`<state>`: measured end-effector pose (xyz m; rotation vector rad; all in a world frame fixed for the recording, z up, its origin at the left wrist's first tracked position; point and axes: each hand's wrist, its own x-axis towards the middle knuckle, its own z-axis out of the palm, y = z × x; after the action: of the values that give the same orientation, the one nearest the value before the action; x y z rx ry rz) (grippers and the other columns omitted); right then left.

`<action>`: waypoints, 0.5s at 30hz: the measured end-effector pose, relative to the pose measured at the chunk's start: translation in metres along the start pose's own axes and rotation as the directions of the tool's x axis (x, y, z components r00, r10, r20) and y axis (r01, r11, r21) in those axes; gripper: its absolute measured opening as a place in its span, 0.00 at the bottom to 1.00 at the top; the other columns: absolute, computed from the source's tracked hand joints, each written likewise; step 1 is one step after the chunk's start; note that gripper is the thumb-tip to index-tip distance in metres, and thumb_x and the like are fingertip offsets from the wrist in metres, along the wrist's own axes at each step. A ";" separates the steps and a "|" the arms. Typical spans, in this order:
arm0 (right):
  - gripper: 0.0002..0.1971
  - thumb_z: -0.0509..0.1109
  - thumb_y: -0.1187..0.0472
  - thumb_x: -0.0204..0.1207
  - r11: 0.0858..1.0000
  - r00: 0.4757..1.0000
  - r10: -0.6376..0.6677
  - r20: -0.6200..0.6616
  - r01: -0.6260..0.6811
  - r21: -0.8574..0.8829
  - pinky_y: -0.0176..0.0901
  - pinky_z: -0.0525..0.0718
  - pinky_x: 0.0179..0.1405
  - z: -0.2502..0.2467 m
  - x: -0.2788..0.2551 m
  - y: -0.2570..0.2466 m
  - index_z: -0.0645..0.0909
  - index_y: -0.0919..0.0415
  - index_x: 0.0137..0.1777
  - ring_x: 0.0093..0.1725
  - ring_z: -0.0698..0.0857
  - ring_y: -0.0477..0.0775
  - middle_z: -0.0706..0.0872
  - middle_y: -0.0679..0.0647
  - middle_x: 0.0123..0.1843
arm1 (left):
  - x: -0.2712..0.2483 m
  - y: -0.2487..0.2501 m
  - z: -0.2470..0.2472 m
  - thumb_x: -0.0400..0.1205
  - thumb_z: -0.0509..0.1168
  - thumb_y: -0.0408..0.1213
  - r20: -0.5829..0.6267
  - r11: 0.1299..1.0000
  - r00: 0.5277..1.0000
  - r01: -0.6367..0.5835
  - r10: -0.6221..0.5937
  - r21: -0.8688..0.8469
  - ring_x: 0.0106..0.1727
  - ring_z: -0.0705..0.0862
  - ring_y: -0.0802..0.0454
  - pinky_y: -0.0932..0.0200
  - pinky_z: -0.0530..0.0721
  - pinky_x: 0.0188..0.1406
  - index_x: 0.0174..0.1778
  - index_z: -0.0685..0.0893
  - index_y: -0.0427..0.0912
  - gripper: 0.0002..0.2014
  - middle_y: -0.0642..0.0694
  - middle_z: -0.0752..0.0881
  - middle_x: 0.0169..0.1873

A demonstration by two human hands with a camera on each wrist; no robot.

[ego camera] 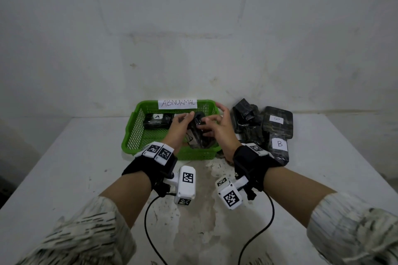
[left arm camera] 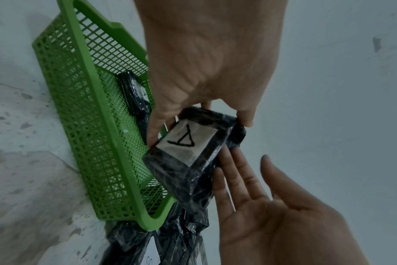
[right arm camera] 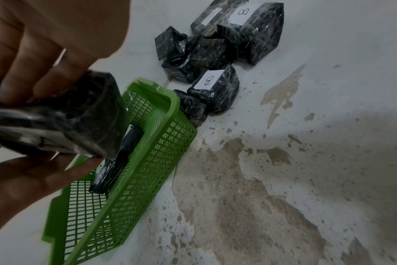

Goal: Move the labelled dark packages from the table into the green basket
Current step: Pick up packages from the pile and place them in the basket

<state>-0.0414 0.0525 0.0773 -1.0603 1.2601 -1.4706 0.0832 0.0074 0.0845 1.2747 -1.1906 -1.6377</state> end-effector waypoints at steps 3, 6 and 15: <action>0.26 0.68 0.70 0.79 0.996 0.998 -0.028 -0.058 0.023 -0.091 0.46 0.84 0.40 0.000 0.001 0.002 0.64 0.53 0.73 0.40 0.86 0.51 0.80 0.52 0.45 | -0.002 0.001 -0.001 0.79 0.64 0.55 0.014 0.999 1.000 -0.010 0.009 0.050 0.67 0.77 0.45 0.33 0.78 0.62 0.67 0.75 0.46 0.24 0.44 0.79 0.65; 0.23 0.74 0.60 0.75 0.936 0.976 -0.149 -0.160 0.086 -0.342 0.55 0.84 0.54 0.002 0.004 0.009 0.71 0.52 0.68 0.47 0.78 0.51 0.74 0.50 0.47 | -0.005 0.003 0.000 0.83 0.59 0.52 0.032 0.997 0.999 -0.028 0.026 0.074 0.59 0.79 0.47 0.40 0.79 0.61 0.62 0.76 0.45 0.17 0.46 0.82 0.54; 0.15 0.54 0.53 0.88 0.970 0.998 0.051 0.041 -0.039 -0.241 0.53 0.77 0.72 0.009 -0.001 0.008 0.68 0.54 0.71 0.71 0.78 0.59 0.78 0.59 0.71 | -0.011 0.004 0.008 0.85 0.59 0.47 0.169 0.983 0.983 -0.094 0.067 0.156 0.69 0.75 0.47 0.48 0.77 0.62 0.75 0.70 0.45 0.22 0.45 0.76 0.68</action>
<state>-0.0321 0.0510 0.0703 -1.2085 1.4453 -1.2740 0.0785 0.0183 0.0923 1.1917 -1.4842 -1.6369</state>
